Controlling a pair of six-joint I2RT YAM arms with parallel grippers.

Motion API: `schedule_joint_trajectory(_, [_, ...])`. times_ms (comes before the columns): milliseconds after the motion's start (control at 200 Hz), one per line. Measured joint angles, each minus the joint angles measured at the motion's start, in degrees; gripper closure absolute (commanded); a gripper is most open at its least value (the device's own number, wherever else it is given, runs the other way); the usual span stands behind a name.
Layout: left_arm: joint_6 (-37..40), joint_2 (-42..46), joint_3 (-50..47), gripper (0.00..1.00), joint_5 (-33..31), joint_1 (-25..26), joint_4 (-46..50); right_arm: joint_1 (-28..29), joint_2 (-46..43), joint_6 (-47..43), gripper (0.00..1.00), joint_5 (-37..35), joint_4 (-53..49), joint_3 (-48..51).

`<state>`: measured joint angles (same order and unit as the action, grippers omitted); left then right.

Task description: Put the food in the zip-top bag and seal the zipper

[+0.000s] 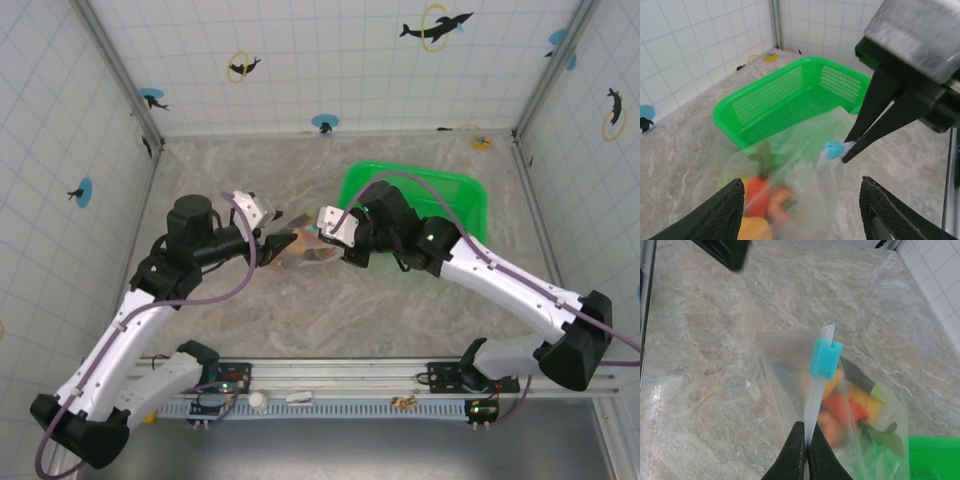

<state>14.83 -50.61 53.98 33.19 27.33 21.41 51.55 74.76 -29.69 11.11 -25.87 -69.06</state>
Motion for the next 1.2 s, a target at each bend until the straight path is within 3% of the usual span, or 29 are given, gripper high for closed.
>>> schedule_joint_trajectory(275, [5.84, -3.19, -1.86, 0.48, 1.77, 1.57, 0.26, -0.26, -0.79, -1.29, 1.00, 2.69, 2.62, 2.29])
schedule_joint_trajectory(606, [7.28, -6.58, -1.88, 0.74, 3.98, 3.21, -2.78, -0.28, -0.79, -1.40, 1.00, 4.63, 4.33, 2.40])
schedule_joint_trajectory(841, [8.85, -7.26, -1.88, 0.98, 4.13, 4.15, -3.96, -0.94, -0.79, -1.44, 1.00, 5.29, 4.35, 2.40])
schedule_joint_trajectory(1001, [9.40, -7.32, -1.88, 1.00, 4.17, 4.22, -3.93, -2.12, -0.79, -1.44, 1.00, 5.97, 4.37, 2.40])
schedule_joint_trajectory(1201, [10.03, -7.23, -1.88, 1.00, 3.72, 4.55, -3.89, -3.65, -0.79, -0.87, 0.81, 8.39, 4.26, 2.36])
